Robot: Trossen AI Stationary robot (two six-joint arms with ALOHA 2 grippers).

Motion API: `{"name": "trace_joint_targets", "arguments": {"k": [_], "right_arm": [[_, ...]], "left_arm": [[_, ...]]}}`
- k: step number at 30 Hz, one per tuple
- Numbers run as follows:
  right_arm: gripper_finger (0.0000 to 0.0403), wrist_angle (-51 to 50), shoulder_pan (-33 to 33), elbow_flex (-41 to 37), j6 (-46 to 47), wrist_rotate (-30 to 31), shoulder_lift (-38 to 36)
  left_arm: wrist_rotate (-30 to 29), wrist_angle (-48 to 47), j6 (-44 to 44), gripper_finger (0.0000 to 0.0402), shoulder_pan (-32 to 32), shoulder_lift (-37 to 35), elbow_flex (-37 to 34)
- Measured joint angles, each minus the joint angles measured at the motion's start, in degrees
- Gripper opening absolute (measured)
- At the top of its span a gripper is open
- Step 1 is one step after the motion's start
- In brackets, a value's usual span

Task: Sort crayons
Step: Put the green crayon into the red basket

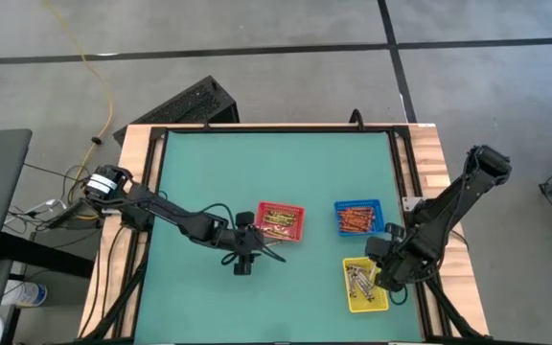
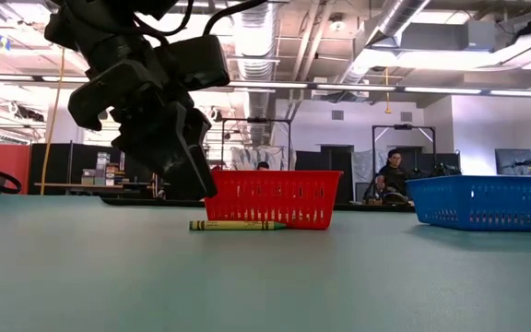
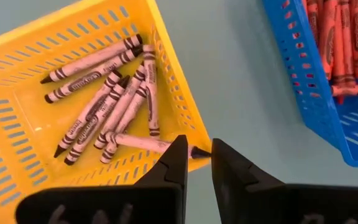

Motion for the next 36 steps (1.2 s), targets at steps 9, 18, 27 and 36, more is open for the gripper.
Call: {"name": "trace_joint_targets", "arguments": {"k": [9, 18, 27, 36], "right_arm": [[0.0063, -5.08, 0.01, 0.00, 2.19, 0.20, 0.00], [0.0063, -4.45, -0.03, 0.00, 2.27, 3.23, 0.00], [0.0063, -3.64, -0.01, 0.00, 2.54, 3.54, 0.00], [0.0063, -4.08, 0.01, -0.04, 3.36, 4.68, 0.00]], "left_arm": [[0.02, 0.02, -0.34, 0.0206, 0.02, 0.00, 0.00], [0.02, 0.15, -0.45, 0.0206, 0.02, 0.00, 0.00], [0.02, 0.23, -0.05, 0.0206, 0.02, -0.01, 0.00], [0.04, 0.66, -0.02, 0.0206, 0.02, 0.00, 0.00]]}}
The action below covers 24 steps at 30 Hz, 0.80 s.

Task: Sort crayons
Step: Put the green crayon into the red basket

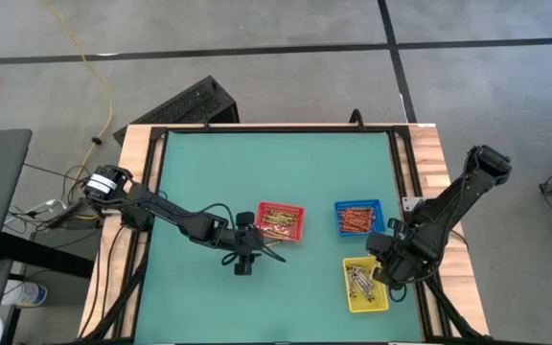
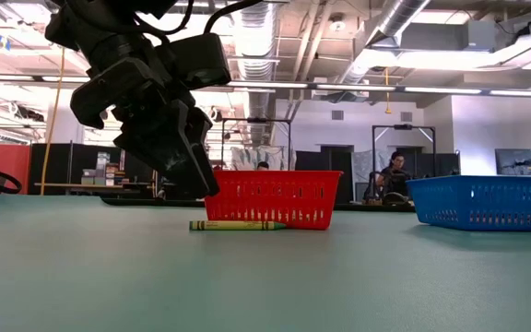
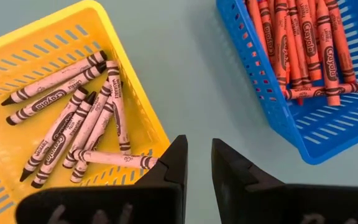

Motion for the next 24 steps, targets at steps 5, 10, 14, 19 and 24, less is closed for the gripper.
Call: {"name": "trace_joint_targets", "arguments": {"k": [5, 10, 14, 19, 24], "right_arm": [[0.0063, -1.33, 0.00, -0.05, 1.99, 0.00, 0.01], [0.0063, -1.55, 0.30, -0.06, 3.07, -0.11, 1.79], [0.0063, -1.26, 0.33, -0.06, 3.07, -0.77, 3.81], [0.0063, -1.30, 0.46, -0.06, 3.36, -1.75, 4.52], [0.0063, -1.81, 0.48, -0.06, 3.40, -1.77, 4.46]], "left_arm": [[0.09, -0.02, 0.00, 0.0206, 0.00, 0.00, 0.00], [0.35, -0.02, 0.21, 0.0206, 0.00, -0.02, 0.00], [0.40, -0.02, 1.20, 0.0206, 0.00, 0.00, 0.00], [0.44, -0.07, 1.66, 0.0206, 0.00, 0.00, 0.00], [0.81, -0.04, 1.50, 0.0206, 0.00, 0.00, 0.00]]}}
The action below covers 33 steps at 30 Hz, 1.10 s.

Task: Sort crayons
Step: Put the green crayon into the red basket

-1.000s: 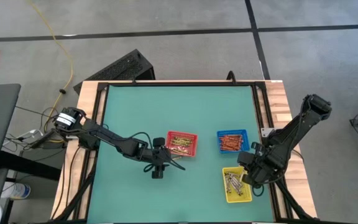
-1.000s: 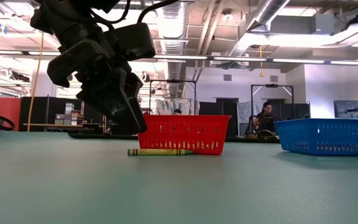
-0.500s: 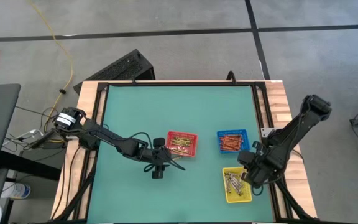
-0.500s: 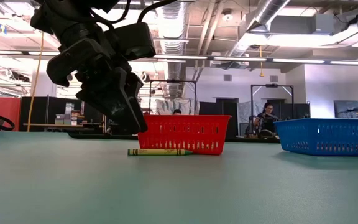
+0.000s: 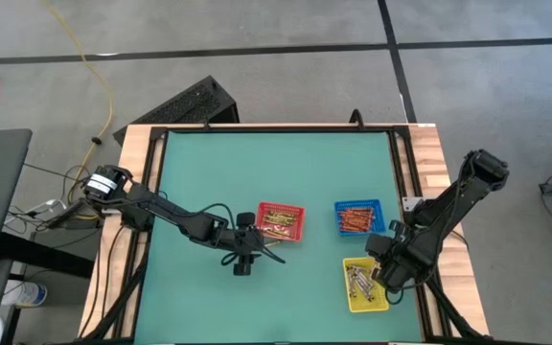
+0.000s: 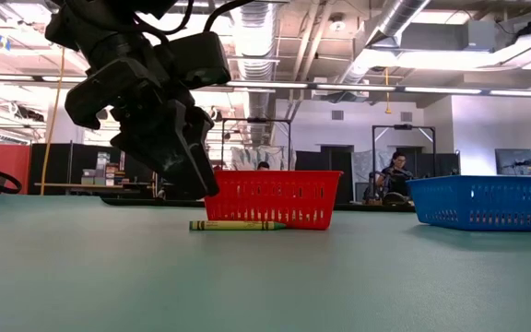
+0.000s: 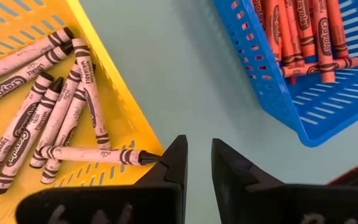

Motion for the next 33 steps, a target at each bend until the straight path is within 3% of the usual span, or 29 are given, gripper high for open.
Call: {"name": "trace_joint_targets", "arguments": {"k": [13, 33], "right_arm": [[0.0063, -3.76, -0.02, 3.43, -0.31, -0.17, 0.00], [0.0063, -1.30, 0.97, 2.38, 2.25, -0.17, 0.02]], "left_arm": [[-0.02, 0.25, -0.41, 0.0206, 0.00, 0.00, 0.00], [-0.04, 0.20, -0.62, 0.0206, 0.00, 0.00, 0.00]]}}
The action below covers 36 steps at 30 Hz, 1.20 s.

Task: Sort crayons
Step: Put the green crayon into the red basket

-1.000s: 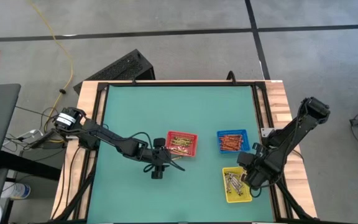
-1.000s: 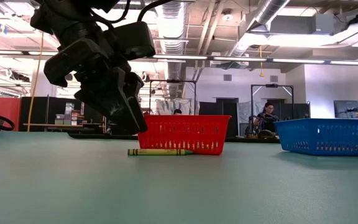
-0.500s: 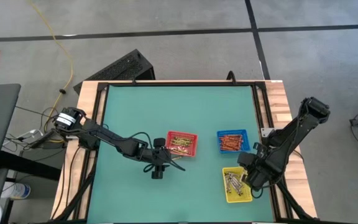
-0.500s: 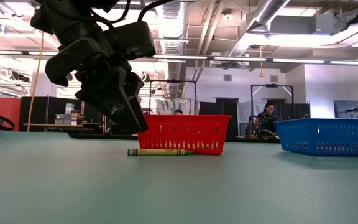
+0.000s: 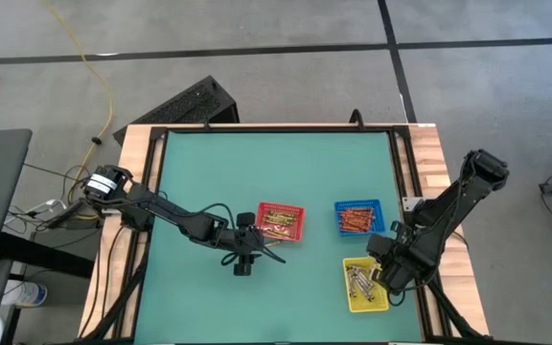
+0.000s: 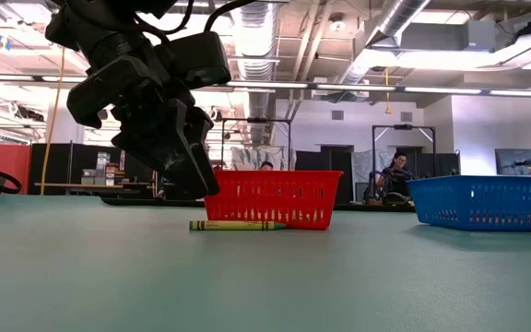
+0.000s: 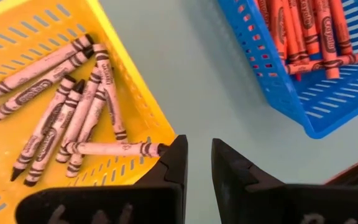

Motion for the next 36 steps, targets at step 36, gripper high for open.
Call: {"name": "trace_joint_targets", "arguments": {"k": [36], "right_arm": [[0.0063, 11.54, 1.69, 4.92, -10.13, 4.89, 0.00]], "left_arm": [[-1.10, 1.06, -4.63, 0.0206, -0.02, 0.00, -0.81]]}}
